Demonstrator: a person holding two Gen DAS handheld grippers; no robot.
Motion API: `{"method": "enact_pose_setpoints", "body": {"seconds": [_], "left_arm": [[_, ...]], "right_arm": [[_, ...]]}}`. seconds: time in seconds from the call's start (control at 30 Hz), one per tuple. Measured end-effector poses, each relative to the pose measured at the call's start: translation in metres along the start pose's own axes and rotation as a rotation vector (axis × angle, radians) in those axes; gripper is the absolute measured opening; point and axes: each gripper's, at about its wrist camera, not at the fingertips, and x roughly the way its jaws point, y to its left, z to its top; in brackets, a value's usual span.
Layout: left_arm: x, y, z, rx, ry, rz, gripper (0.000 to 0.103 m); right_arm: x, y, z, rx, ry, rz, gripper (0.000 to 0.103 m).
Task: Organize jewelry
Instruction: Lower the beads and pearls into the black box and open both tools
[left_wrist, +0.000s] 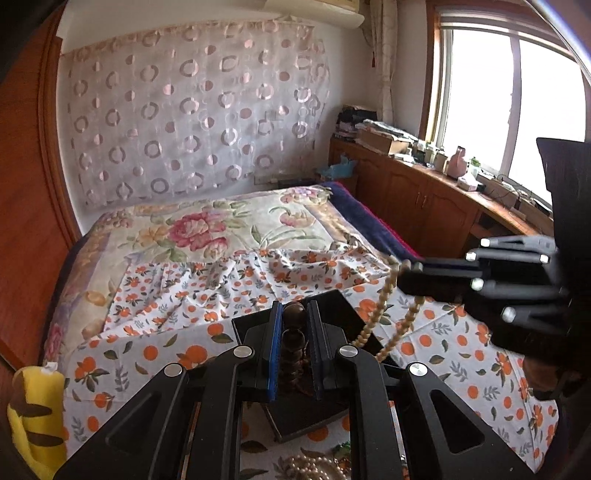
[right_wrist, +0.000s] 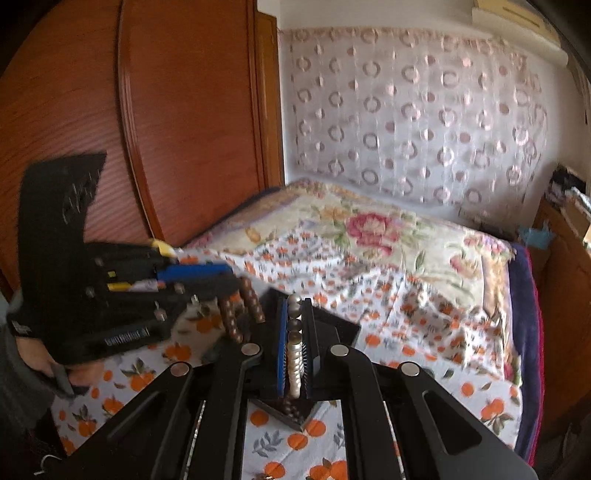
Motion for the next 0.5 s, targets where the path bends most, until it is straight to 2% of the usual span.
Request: {"method": "enact_pose_setpoints", "body": {"seconds": [0.23,0.5], "left_arm": [[0.019,0.003,-0.001,0.003,0.027,0.001,0.012],[0.027,0.003,-0.004,0.005,0.045,0.006,0.013]], "right_arm": [[0.023,-0.005,-0.025,0.016,0.047,0.005,0.01],[0.024,-0.009,-0.042,0.043,0.063,-0.005,0.012]]}}
